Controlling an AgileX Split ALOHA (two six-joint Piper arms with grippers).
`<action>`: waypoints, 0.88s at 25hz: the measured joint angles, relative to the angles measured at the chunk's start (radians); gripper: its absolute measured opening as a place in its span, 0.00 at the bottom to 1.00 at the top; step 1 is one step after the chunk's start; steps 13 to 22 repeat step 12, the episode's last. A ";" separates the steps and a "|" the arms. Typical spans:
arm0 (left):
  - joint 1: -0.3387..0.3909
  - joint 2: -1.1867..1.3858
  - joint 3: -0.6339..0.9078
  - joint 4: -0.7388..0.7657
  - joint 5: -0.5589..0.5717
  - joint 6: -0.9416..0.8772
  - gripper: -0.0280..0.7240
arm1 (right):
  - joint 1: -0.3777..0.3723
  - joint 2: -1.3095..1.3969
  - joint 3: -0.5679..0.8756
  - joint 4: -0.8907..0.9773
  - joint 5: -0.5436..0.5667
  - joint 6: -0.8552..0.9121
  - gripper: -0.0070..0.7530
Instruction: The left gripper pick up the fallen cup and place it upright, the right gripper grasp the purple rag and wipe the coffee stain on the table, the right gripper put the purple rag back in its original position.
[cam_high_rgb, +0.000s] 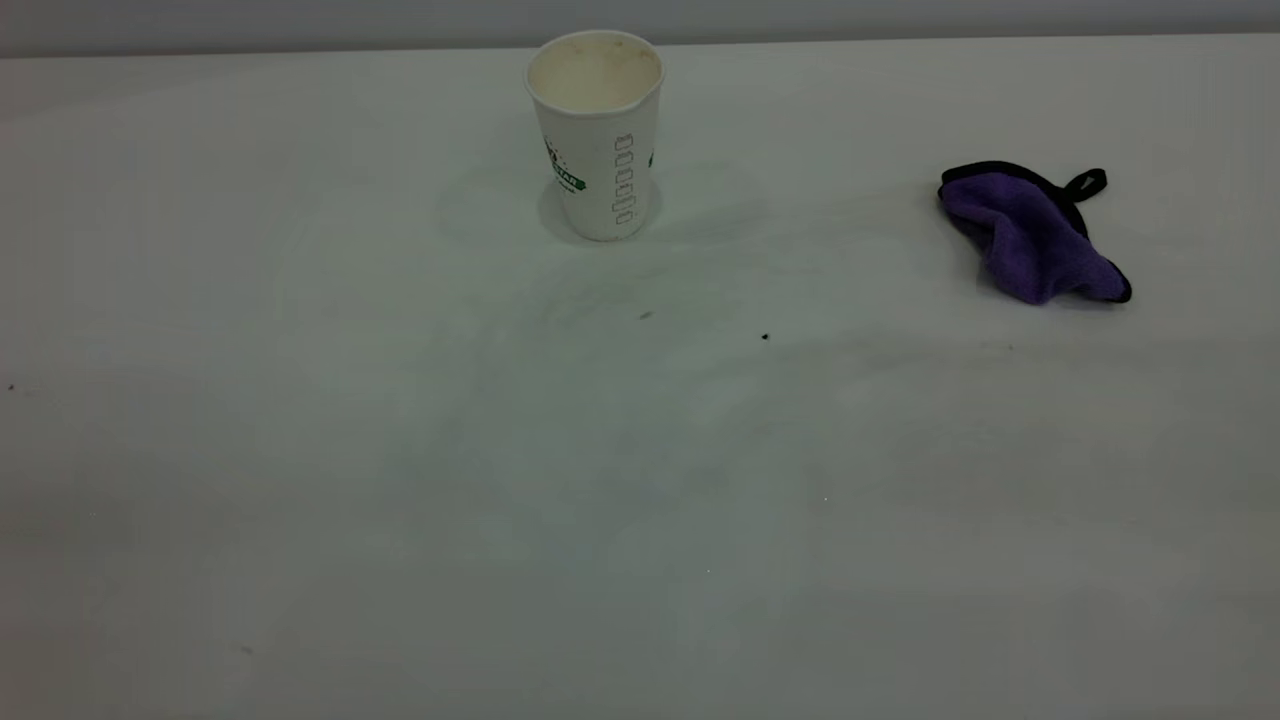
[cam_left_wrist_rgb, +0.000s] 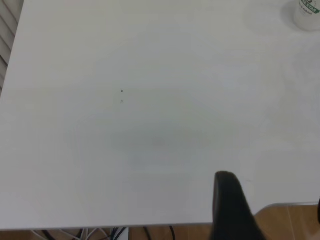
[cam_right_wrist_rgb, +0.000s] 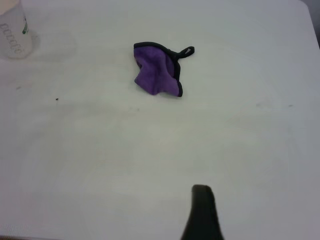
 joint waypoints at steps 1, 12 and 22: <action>0.000 0.000 0.000 0.000 0.000 0.000 0.67 | 0.000 0.000 0.000 0.000 0.000 0.000 0.82; 0.000 0.000 0.000 0.000 0.000 0.000 0.67 | 0.000 0.000 0.000 0.000 0.000 0.000 0.55; 0.000 0.000 0.000 0.000 0.000 0.000 0.67 | 0.000 0.000 0.000 0.000 0.000 0.000 0.55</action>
